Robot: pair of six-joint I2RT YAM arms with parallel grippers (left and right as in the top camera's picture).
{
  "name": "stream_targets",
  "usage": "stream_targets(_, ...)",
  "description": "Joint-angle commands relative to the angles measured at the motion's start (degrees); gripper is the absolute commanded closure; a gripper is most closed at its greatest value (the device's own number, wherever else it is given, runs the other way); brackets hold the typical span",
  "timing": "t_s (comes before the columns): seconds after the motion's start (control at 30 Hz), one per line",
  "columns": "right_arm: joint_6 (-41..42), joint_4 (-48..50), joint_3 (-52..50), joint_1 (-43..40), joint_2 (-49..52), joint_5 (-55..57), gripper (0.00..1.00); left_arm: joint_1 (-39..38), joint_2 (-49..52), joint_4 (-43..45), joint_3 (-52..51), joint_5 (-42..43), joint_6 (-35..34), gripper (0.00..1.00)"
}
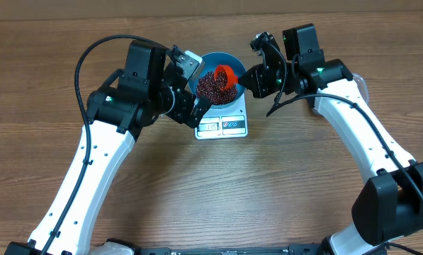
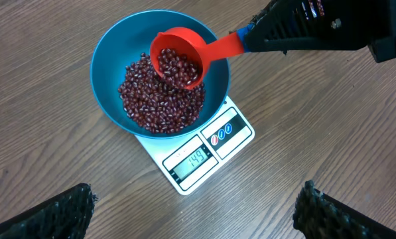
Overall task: Scoop item into bowl and weigh 150g on scale
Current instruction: 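Keep tilting the scoop slowly to trickle beans into the bowl, then move the scoop with the right gripper back over the bean tub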
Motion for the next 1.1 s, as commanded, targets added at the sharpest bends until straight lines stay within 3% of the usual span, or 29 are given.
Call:
stream_targets(0.0,0.2,0.3,1.8,-0.2,-2.3,0.1,0.96,-0.1,-1.3,0.1,0.9,0.9,1.1,0.0)
stream_targets(0.4,0.3,-0.3,1.8,-0.2,-2.3,0.1,0.96,-0.1,-1.3,0.1,0.9,0.9,1.1,0.0)
stream_targets(0.57,3.9,-0.3,1.8,-0.4,-2.3,-1.2,0.96,-0.1,-1.3,0.1,0.9,0.9,1.1,0.0)
stream_targets(1.07,4.5,-1.1,1.8,-17.6,-2.3,-34.1,0.97,-0.1,-1.3,0.1,0.9,0.9,1.1,0.0)
